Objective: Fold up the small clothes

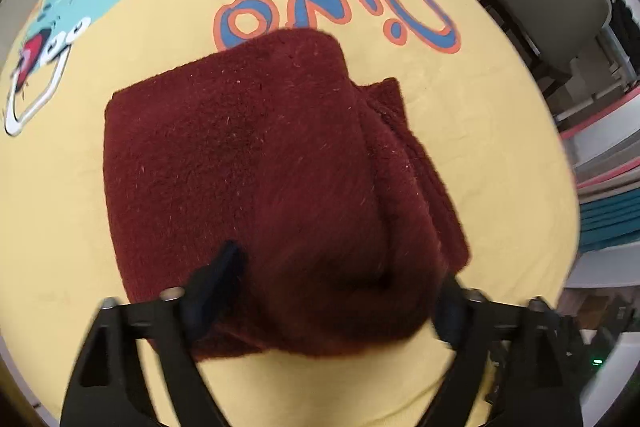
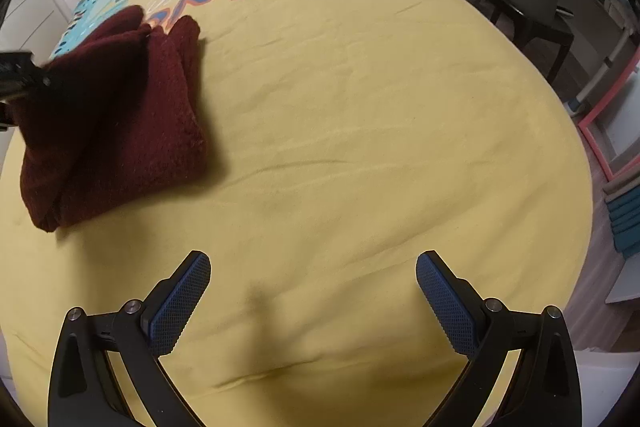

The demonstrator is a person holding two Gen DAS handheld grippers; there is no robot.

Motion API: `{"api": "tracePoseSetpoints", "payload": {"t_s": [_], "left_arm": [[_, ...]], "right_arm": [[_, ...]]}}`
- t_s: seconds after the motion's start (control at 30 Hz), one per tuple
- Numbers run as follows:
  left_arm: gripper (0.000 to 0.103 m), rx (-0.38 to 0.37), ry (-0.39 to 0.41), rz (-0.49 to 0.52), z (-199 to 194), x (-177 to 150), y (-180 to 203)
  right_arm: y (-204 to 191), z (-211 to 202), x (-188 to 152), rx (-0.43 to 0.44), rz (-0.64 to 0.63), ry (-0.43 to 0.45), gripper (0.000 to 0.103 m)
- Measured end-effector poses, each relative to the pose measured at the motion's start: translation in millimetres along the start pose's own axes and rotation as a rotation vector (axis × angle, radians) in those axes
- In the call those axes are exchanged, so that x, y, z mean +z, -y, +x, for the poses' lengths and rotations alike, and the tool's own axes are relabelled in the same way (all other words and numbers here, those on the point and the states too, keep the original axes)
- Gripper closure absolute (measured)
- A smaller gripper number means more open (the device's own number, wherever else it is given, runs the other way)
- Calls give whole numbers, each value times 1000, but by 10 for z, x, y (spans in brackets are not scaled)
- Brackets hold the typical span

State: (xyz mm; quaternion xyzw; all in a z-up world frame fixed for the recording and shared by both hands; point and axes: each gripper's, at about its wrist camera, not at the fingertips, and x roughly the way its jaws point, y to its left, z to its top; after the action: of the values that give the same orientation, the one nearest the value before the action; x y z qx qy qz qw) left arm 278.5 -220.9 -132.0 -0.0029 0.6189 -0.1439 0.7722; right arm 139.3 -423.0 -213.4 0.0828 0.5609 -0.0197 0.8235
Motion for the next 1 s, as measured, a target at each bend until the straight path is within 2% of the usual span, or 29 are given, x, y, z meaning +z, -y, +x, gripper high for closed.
{"api": "tracePoseSetpoints", "payload": {"t_s": [0.07,0.27,0.33,0.5,0.6,0.7,0.83,0.93,1.0], "left_arm": [[5,-41,18,-12,-137,-6,-40],[1,-90,80,-44,-634,-33,-340],[1,-70,101,-43,-754,-26,-481],[1,67,163,-33,-890,-265,-870],[1,54,154,-54,-825,-472,-1061],[1,28,137,-84,-736,-615,-1208],[1,39,128,-86,-705,-761,-1351],[1,37,120,-80,-700,-855,-1447],[1,38,122,-84,-735,-914,-1516]], "right_arm": [[-20,-14,0,9,-4,-2,0],[-185,-141,104,49,-46,0,0],[-270,-225,191,68,-54,3,0],[-689,-544,671,94,-123,40,0],[-1028,-624,991,107,-190,39,2],[-1404,-586,1337,148,-241,2,6],[-1849,-355,1680,210,-261,-91,8],[-2083,-98,1785,233,-240,-184,17],[-2213,84,1769,216,-256,-242,17]]}}
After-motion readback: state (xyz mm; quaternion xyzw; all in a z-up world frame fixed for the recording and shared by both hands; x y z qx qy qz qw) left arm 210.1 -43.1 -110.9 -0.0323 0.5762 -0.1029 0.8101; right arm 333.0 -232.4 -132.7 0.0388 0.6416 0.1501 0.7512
